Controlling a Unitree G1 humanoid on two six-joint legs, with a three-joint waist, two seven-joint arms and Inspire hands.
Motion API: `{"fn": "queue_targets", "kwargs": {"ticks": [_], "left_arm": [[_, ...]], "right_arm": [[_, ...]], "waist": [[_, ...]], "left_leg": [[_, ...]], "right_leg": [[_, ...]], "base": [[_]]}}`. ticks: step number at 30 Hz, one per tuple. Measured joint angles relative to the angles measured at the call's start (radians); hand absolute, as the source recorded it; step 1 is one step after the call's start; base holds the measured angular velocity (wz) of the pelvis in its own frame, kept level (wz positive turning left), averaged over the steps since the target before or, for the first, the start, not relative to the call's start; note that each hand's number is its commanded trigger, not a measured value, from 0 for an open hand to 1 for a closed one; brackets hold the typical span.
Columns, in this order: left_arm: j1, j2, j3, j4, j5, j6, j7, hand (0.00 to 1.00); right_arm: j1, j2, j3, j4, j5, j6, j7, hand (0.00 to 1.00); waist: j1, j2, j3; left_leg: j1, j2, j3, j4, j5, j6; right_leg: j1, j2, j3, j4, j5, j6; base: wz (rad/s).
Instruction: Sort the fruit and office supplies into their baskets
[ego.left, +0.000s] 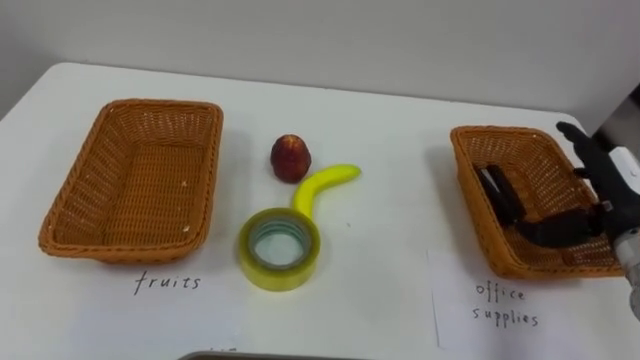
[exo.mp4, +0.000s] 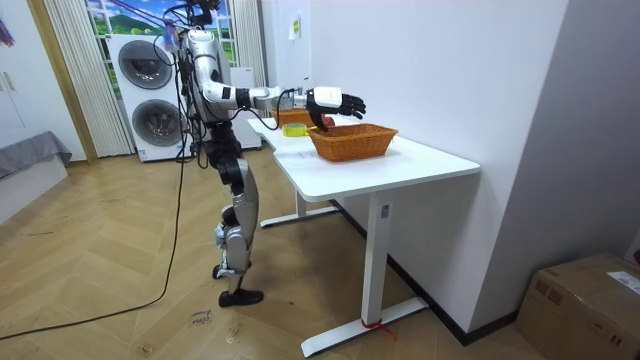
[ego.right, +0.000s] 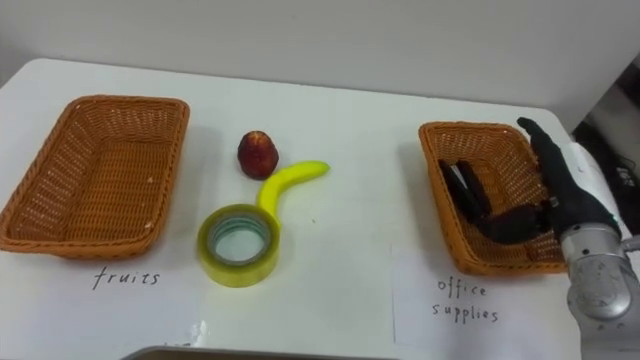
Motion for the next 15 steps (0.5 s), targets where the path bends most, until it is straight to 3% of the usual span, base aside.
{"fn": "queue_targets", "kwargs": {"ticks": [15], "left_arm": [[-0.002, 0.005, -0.010, 0.000, 0.001, 0.001, 0.003, 0.00]], "right_arm": [[0.000, 0.000, 0.022, 0.007, 0.000, 0.002, 0.000, 0.00]], "waist": [[0.012, 0.000, 0.0016]], "left_leg": [[0.013, 0.000, 0.001, -0.001, 0.000, 0.000]], "right_leg": [[0.000, -0.001, 0.001, 0.000, 0.000, 0.000]], "base": [[0.00]]}}
